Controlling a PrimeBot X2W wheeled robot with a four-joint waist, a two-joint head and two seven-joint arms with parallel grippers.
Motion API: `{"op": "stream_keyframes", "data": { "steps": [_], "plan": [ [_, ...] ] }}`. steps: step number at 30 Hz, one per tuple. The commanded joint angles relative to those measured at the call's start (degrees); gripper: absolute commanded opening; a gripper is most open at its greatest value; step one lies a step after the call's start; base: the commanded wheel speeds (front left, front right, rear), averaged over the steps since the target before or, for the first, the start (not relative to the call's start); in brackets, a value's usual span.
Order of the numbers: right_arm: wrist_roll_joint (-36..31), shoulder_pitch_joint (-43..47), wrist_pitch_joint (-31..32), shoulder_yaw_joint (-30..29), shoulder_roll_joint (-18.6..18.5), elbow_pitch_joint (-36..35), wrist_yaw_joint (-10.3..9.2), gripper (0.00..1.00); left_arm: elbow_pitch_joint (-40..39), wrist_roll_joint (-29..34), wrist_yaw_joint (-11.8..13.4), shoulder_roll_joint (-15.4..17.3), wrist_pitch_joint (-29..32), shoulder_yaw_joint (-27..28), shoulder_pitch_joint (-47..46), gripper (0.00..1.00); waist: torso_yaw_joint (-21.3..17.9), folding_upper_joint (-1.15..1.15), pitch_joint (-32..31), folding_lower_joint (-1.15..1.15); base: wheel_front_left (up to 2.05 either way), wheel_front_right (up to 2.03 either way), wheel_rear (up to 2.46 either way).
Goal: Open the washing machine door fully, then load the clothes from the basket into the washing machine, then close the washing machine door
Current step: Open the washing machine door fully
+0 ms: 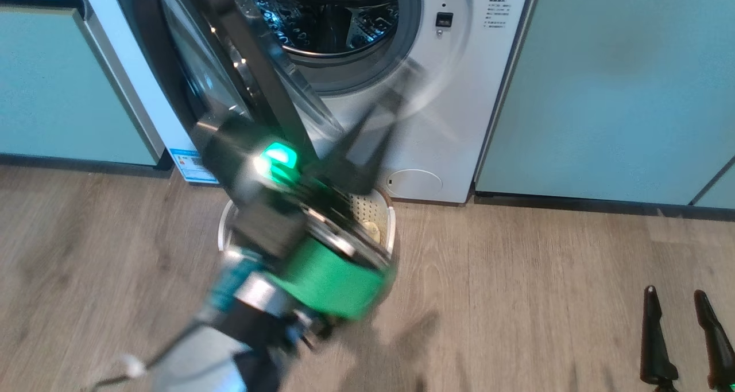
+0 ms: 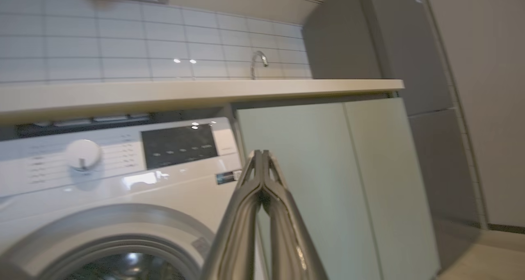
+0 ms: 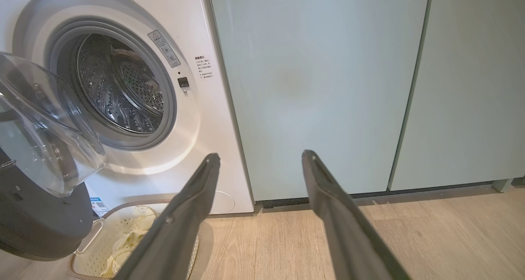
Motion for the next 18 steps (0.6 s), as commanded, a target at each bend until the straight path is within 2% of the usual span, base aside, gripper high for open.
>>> {"op": "stream_keyframes", "data": {
  "steps": [1, 5, 9, 13, 18],
  "plan": [
    [-0.5, -1.7, -0.5, 1.1, -0.9, -1.6, -0.16, 1.0, -1.6, -0.7, -0.2, 0.4, 0.7, 0.8, -0.9, 0.0, -0.1, 0.0, 0.0, 0.0, 0.0, 0.0, 0.0],
    [-0.5, -1.8, -0.5, 1.3, -0.9, -1.6, -0.16, 1.0, 0.6, -3.8, -0.5, -0.1, 3.2, -6.5, 2.3, 0.0, -0.4, 0.0, 0.3, 0.0, 0.0, 0.0, 0.0],
    [-0.8, -1.9, -0.5, 1.5, -0.9, -1.6, -0.16, 1.0, 4.0, -5.9, 0.2, -0.2, 4.8, -11.1, 5.4, 0.0, -0.7, 0.0, 0.7, 0.0, 0.0, 0.0, 0.0],
    [-1.0, -2.2, -0.5, 1.6, -0.9, -1.5, -0.16, 1.0, 7.3, -7.5, 1.7, -0.3, 5.4, -12.9, 7.8, 0.0, -0.9, 0.0, 1.0, 0.0, 0.0, 0.0, 0.0],
    [-1.1, -2.2, -0.5, 1.3, -0.9, -1.3, -0.16, 1.0, 10.6, -8.0, 3.3, -0.2, 5.6, -12.6, 9.2, 0.0, -0.9, 0.0, 1.2, 0.0, 0.0, 0.0, 0.0]
  ]
}}
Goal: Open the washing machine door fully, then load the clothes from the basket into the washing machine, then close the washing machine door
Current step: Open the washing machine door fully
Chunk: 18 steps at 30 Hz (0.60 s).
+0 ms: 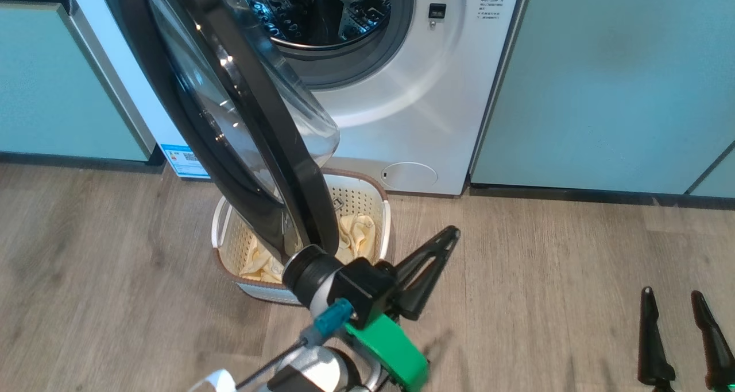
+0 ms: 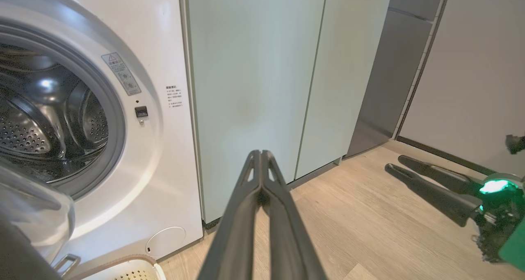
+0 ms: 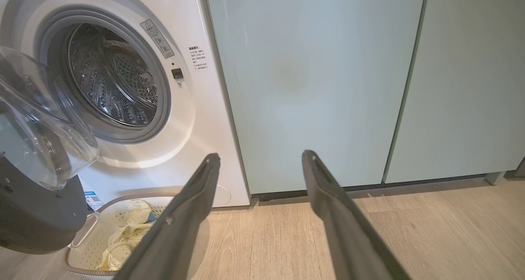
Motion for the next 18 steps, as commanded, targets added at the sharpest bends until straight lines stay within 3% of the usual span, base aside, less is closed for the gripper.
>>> {"op": "stream_keyframes", "data": {
  "steps": [1, 18],
  "plan": [
    [-0.7, -2.2, -0.5, 1.0, -0.9, -1.6, -0.16, 1.0, -0.6, -0.7, 1.0, 0.3, 0.0, 2.6, -1.2, 0.0, 0.0, 0.0, 0.0, 0.0, 0.0, 0.0, 0.0],
    [-0.8, -2.9, -0.5, 1.2, -0.9, -1.0, -0.16, 1.0, 5.1, -2.6, 3.4, 3.4, -0.1, 9.0, -4.1, 0.0, 0.0, 0.0, 0.7, 0.0, 0.0, 0.0, 0.0]
  ]
}}
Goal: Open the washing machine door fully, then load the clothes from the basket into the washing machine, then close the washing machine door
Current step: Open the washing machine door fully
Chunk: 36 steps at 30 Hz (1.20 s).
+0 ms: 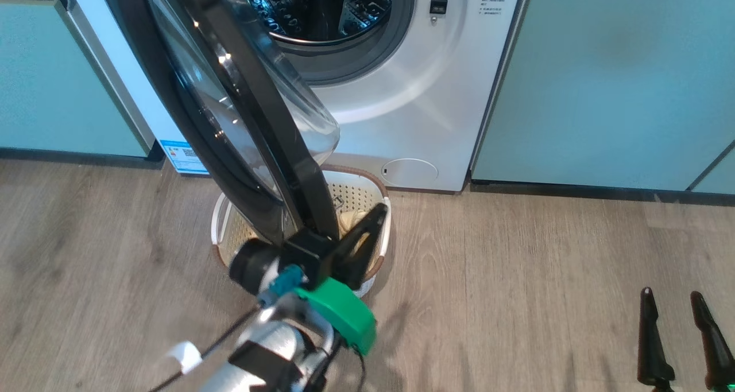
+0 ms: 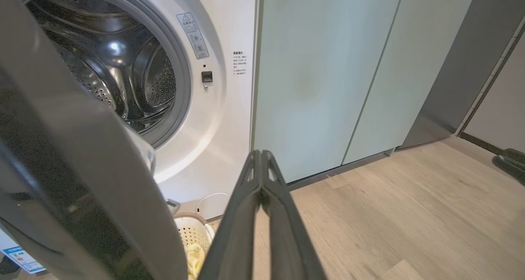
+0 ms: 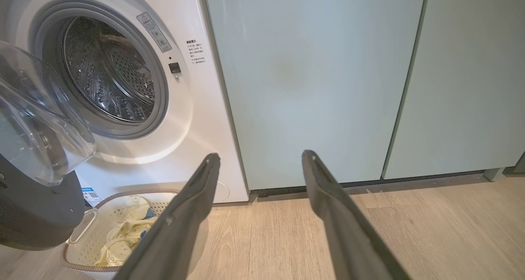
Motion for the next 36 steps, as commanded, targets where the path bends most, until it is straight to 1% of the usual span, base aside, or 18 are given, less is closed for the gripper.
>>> {"op": "stream_keyframes", "data": {
  "steps": [1, 7, 19, 24, 36],
  "plan": [
    [-0.7, -2.8, -0.5, 1.3, -0.9, -1.6, -0.16, 1.0, -1.6, -0.1, 0.4, 0.8, -0.1, 2.9, -3.6, 0.0, 0.0, 0.0, 0.0, 0.0, 0.0, 0.0, 0.0],
    [-0.8, -3.0, -0.5, 1.2, -0.9, -1.5, -0.16, 1.0, 0.7, -0.2, 1.6, 1.8, -0.2, 4.6, -4.8, 0.0, -0.2, 0.0, 0.3, 0.0, 0.0, 0.0, 0.0],
    [-1.0, -3.3, -0.5, 1.0, -0.9, -1.6, -0.16, 1.0, 2.3, -0.8, 1.9, 2.2, -0.8, 4.6, -5.1, 0.0, 0.4, 0.0, 0.6, 0.0, 0.0, 0.0, 0.0],
    [-1.2, -3.3, -0.5, 1.0, -0.9, -1.7, -0.16, 1.0, 2.4, -1.0, 2.0, 2.1, -0.8, 4.2, -5.1, 0.0, 1.4, 0.0, 0.8, 0.0, 0.0, 0.0, 0.0],
    [-1.3, -3.3, -0.5, 0.9, -0.9, -1.6, -0.16, 1.0, 1.7, -2.1, 3.3, 2.0, -1.2, 4.5, -3.7, 0.0, 4.7, 0.0, 0.9, 0.0, 0.0, 0.0, 0.0]
  ]
}}
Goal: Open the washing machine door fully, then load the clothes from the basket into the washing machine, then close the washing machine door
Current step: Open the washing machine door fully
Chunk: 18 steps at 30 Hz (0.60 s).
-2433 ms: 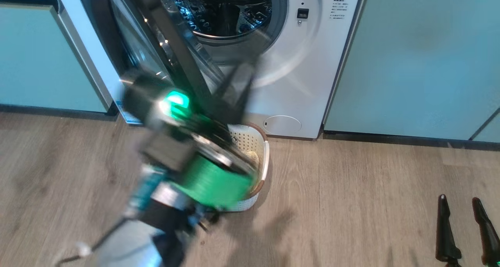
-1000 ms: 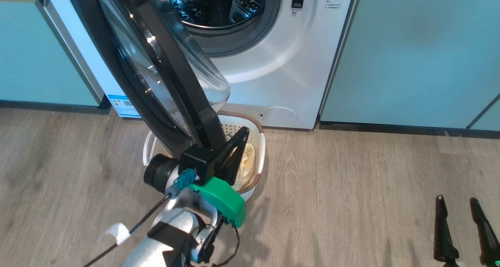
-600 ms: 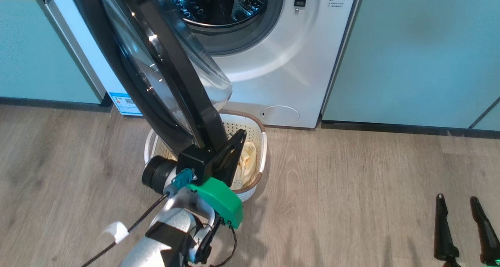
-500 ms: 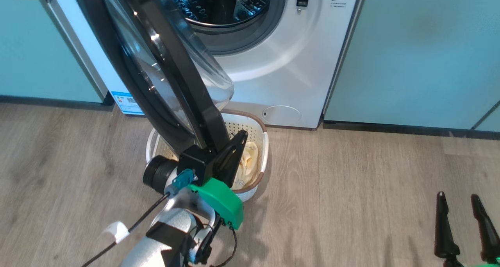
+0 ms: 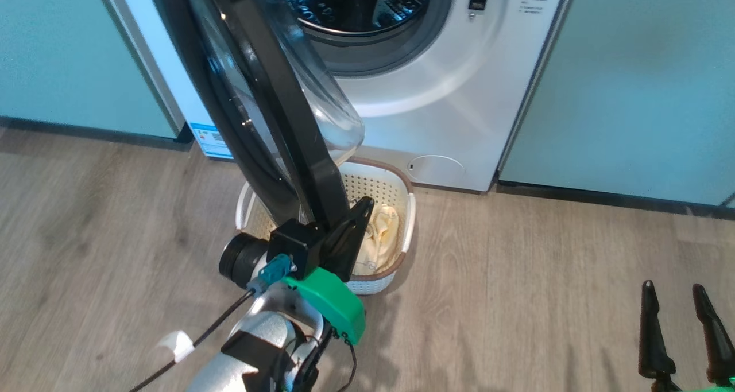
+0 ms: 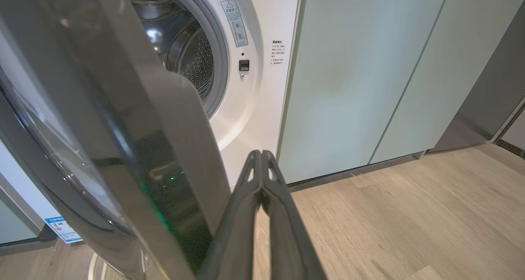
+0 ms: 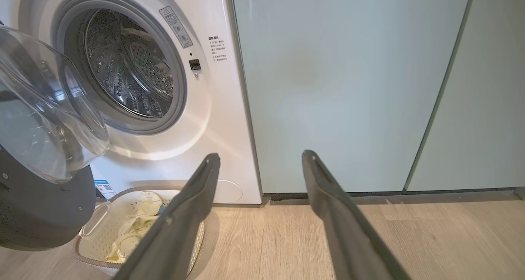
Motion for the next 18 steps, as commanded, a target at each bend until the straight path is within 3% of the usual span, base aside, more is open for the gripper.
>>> {"op": "stream_keyframes", "data": {
  "steps": [1, 18],
  "plan": [
    [-0.5, -2.2, -0.5, 1.0, -0.9, -1.6, -0.16, 1.0, -2.0, -0.6, 1.1, 1.1, -0.4, 3.2, -1.7, 0.0, 0.9, 0.0, 0.0, 0.0, 0.0, 0.0, 0.0],
    [-1.7, -1.4, -0.5, 0.4, -0.9, -1.8, -0.16, 1.0, -4.7, -1.6, 2.8, 1.3, -0.2, 2.7, 2.2, 0.0, 8.5, 0.0, -1.0, 0.0, 0.0, 0.0, 0.0]
  ]
}}
